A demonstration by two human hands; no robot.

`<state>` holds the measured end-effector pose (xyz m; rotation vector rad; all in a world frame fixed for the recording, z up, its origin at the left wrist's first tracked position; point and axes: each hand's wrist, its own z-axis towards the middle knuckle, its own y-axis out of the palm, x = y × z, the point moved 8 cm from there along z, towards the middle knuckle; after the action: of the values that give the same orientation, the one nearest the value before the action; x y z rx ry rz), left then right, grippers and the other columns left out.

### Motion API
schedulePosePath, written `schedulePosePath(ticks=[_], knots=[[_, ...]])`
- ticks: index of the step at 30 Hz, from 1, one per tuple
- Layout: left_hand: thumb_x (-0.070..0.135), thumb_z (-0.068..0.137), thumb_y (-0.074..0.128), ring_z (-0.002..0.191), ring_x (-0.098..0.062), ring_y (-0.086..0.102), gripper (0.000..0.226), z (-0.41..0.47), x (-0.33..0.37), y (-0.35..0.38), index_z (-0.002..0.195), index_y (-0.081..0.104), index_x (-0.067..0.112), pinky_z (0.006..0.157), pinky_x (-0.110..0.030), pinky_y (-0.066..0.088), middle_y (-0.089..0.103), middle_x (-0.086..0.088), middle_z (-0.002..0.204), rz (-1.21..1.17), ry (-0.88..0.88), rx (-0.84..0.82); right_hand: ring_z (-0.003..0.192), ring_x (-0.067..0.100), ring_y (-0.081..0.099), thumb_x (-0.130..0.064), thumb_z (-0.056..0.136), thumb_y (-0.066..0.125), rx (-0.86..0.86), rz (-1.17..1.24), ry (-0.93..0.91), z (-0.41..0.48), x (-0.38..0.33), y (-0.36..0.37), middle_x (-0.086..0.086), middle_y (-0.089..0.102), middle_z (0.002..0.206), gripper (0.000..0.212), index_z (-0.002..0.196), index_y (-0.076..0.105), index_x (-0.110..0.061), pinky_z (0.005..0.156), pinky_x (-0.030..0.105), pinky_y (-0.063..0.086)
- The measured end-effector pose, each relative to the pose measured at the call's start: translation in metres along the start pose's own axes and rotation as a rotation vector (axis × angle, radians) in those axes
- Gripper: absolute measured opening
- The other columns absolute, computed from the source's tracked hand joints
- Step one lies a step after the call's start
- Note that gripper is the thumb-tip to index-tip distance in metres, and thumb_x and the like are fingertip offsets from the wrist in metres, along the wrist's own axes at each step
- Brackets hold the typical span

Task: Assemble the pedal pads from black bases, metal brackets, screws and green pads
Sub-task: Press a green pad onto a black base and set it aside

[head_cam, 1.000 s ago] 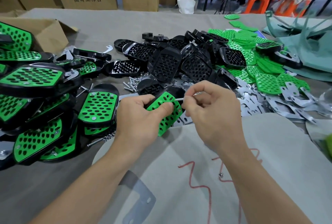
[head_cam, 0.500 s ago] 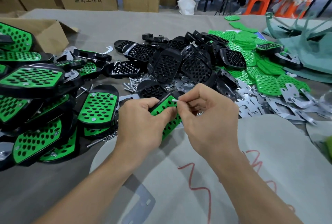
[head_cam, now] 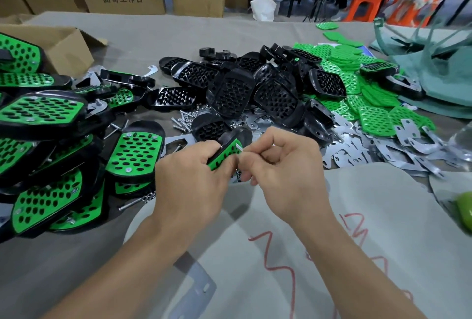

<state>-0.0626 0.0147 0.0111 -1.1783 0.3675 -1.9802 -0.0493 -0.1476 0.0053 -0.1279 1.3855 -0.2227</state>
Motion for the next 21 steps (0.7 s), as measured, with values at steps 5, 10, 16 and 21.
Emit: schedulePosePath(ticks=[5,10,16,21], knots=[[0.039,0.08,0.082,0.047,-0.01,0.037,0.051,0.001,0.001,-0.003,0.054,0.042,0.02,0.044,-0.014,0.023,0.036,0.008,0.046,-0.097,0.021,-0.041,0.053,0.019,0.068,-0.003,0.075,0.081,-0.084,0.088,0.03,0.005,0.001,-0.002,0.005,0.07,0.057,0.018,0.071,0.069,-0.015,0.053,0.03,0.053],[0.049,0.076,0.084,0.048,-0.007,0.023,0.063,0.01,-0.005,0.002,0.052,0.042,0.009,0.043,-0.022,0.018,0.026,0.01,0.048,-0.314,-0.091,-0.086,0.087,0.005,0.067,-0.036,0.066,0.09,0.046,-0.009,-0.038,0.011,0.003,-0.016,-0.008,0.072,0.09,0.04,0.102,0.073,-0.032,0.075,0.024,0.055],[0.039,0.078,0.088,0.049,-0.005,0.025,0.061,0.007,-0.005,0.006,0.05,0.042,0.011,0.043,-0.022,0.02,0.028,0.013,0.049,-0.418,-0.11,-0.133,0.094,0.025,0.072,-0.031,0.079,0.08,-0.254,0.236,0.085,0.009,0.01,0.009,0.008,0.076,0.102,0.033,0.111,0.074,-0.024,0.087,0.047,0.061],[0.053,0.074,0.083,0.05,-0.007,0.027,0.061,0.003,-0.004,0.0,0.053,0.051,0.006,0.043,-0.029,0.023,0.03,0.007,0.049,-0.368,-0.102,-0.16,0.074,0.011,0.07,-0.029,0.074,0.087,-0.25,0.216,-0.008,0.008,0.001,0.002,0.0,0.077,0.084,0.03,0.1,0.078,-0.017,0.068,0.025,0.056]])
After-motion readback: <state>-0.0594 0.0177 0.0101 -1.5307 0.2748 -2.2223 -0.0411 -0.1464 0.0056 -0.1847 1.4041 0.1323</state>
